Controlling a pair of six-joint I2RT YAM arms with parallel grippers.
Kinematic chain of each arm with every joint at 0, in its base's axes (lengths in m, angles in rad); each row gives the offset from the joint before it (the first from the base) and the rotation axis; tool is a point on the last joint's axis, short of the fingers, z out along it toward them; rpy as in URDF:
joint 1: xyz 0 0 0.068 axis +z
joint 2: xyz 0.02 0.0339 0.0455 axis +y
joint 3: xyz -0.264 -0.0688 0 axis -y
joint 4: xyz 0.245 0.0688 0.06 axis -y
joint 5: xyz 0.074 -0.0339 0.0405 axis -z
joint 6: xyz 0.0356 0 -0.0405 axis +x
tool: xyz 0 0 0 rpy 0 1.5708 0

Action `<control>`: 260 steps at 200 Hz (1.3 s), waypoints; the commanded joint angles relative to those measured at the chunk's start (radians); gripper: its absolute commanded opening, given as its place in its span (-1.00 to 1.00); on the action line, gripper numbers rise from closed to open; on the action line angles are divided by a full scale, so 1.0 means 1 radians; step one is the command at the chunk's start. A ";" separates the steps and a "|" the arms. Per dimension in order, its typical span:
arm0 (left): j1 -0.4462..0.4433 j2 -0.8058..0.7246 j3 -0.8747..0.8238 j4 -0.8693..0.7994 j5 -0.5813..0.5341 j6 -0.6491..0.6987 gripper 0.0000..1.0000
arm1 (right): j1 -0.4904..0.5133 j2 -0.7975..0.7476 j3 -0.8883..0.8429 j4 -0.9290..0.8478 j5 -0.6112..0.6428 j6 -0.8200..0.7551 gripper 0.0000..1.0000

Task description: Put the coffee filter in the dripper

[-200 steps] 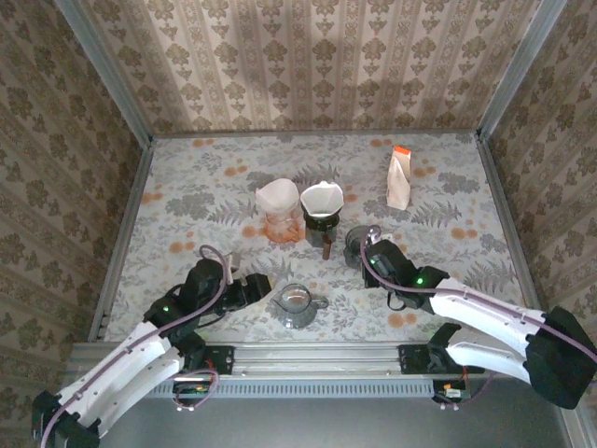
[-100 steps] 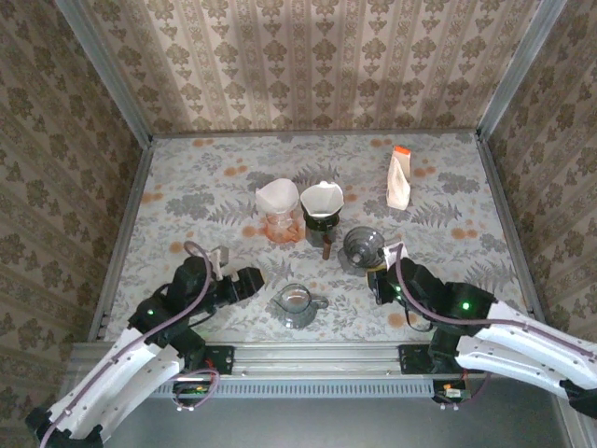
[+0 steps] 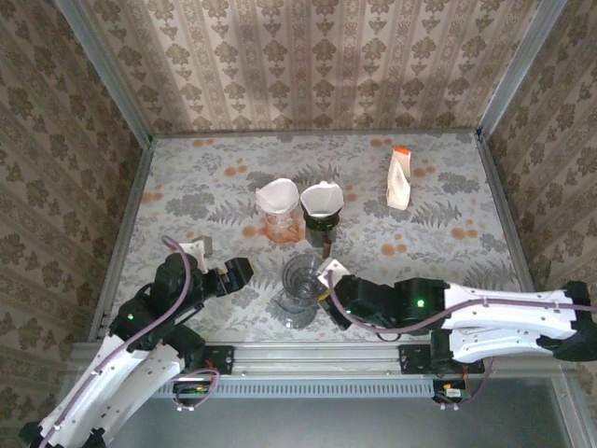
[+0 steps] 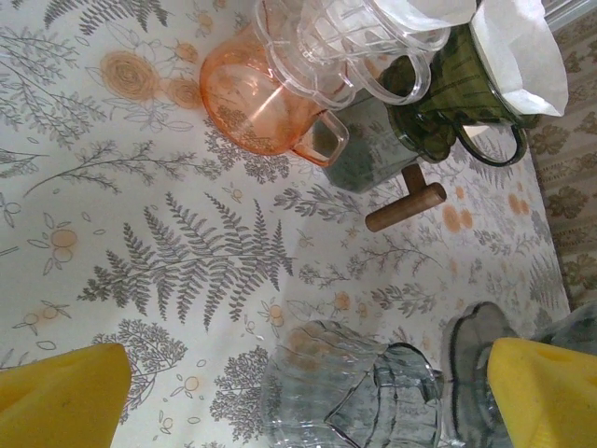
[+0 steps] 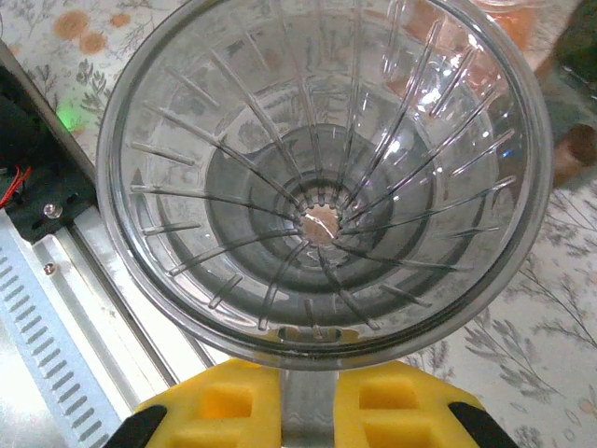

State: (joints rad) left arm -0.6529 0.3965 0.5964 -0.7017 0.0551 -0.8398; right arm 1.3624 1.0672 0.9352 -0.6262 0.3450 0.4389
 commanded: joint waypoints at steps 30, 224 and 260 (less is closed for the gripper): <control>0.012 -0.021 0.019 -0.031 -0.017 0.038 1.00 | 0.006 0.109 0.060 0.085 -0.058 -0.060 -1.00; 0.079 -0.027 -0.021 0.013 0.079 0.034 1.00 | 0.014 0.062 0.006 0.085 0.028 -0.006 0.35; 0.080 -0.028 -0.055 0.065 0.104 0.024 1.00 | -0.001 -0.028 0.001 0.063 0.133 0.012 0.43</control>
State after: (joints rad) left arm -0.5808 0.3809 0.5690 -0.6857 0.1291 -0.8154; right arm 1.3689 1.0966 0.9466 -0.5503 0.3691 0.4259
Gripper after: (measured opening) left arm 0.997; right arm 0.712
